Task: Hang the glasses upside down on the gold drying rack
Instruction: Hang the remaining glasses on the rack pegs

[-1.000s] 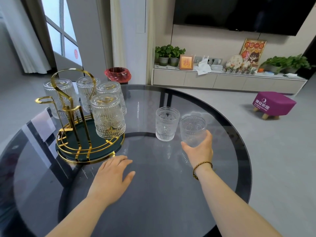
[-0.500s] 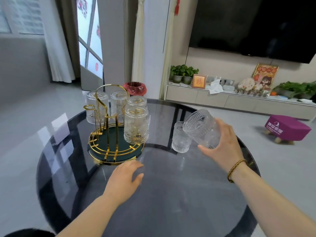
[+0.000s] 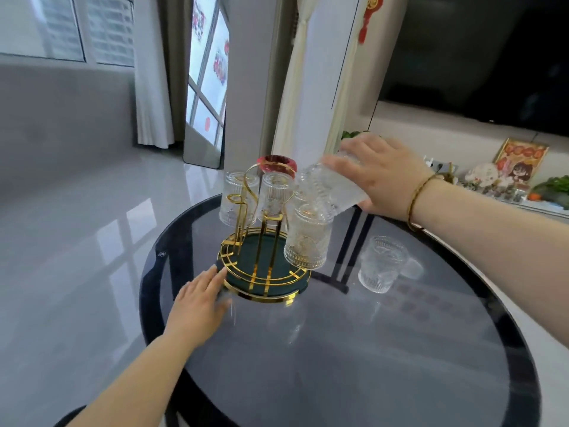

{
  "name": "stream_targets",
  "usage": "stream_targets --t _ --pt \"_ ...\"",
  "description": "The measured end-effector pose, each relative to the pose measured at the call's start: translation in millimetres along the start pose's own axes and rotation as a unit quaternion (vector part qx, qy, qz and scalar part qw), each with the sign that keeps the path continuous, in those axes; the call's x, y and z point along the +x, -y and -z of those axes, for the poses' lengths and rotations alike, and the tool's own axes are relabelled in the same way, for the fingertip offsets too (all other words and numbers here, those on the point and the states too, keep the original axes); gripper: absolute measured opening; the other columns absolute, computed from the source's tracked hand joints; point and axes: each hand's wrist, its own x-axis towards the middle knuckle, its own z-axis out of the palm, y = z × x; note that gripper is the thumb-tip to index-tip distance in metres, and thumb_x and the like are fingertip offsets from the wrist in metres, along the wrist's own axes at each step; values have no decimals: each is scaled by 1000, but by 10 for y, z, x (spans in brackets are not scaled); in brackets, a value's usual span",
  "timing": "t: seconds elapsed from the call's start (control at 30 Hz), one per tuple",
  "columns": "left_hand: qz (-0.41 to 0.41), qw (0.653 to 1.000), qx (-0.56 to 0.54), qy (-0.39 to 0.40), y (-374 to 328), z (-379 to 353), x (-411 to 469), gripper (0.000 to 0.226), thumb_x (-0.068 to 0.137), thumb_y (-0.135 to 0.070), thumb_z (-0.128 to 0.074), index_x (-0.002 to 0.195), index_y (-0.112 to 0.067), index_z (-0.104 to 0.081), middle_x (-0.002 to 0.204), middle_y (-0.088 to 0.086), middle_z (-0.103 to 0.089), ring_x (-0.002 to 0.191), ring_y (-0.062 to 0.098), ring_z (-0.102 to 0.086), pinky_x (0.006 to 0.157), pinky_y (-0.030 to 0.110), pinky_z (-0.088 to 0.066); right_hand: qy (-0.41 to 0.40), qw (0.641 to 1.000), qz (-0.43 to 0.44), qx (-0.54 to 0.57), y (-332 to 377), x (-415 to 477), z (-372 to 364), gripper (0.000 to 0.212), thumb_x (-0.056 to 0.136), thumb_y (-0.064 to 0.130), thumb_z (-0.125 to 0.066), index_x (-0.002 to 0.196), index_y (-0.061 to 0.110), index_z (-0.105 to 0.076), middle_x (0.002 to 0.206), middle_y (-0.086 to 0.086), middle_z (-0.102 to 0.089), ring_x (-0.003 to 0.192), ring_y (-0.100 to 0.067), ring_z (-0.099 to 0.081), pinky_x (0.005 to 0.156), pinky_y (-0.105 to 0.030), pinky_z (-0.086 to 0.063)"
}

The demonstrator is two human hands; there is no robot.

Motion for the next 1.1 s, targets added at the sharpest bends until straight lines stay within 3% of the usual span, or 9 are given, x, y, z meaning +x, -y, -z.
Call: stream_targets --t 0.17,0.37,0.63,0.87,1.1 --pt "-29 999 -29 10 -60 -97 117 51 95 -34 -31 140 -29 -8 155 -1 -6 142 17 -3 116 37 -2 11 981 132 -143 211 391 120 76 82 18 -51 127 30 9 143 -10 -17 130 -29 -20 88 -40 -38" --pt "-13 997 -81 -7 16 -114 155 44 96 -27 -26 139 -30 -16 154 -5 -13 142 15 -6 116 35 -3 49 951 222 -209 457 643 155 66 84 14 -43 127 30 6 146 -12 -14 133 -31 -12 88 -44 -36" --pt "-2 994 -105 2 45 -97 136 45 96 -27 -25 139 -30 -14 154 -4 -15 142 16 -5 116 36 -6 80 937 233 -246 699 768 -10 65 84 17 -48 128 27 0 145 -14 -18 133 -34 -15 90 -45 -36" --pt "0 993 -118 2 42 -82 150 45 96 -27 -27 139 -30 -16 153 -3 -17 142 16 -8 116 37 -9 93 939 248 -221 890 788 -193 54 88 17 -39 133 21 -9 145 -19 -19 134 -35 -15 97 -48 -31" --pt "1 991 -131 -16 49 -91 165 44 95 -28 -30 138 -30 -21 151 -4 -23 141 16 -12 115 36 -12 105 937 266 -201 987 782 -329 59 88 18 -42 134 22 -7 146 -17 -17 135 -36 -13 97 -48 -32"
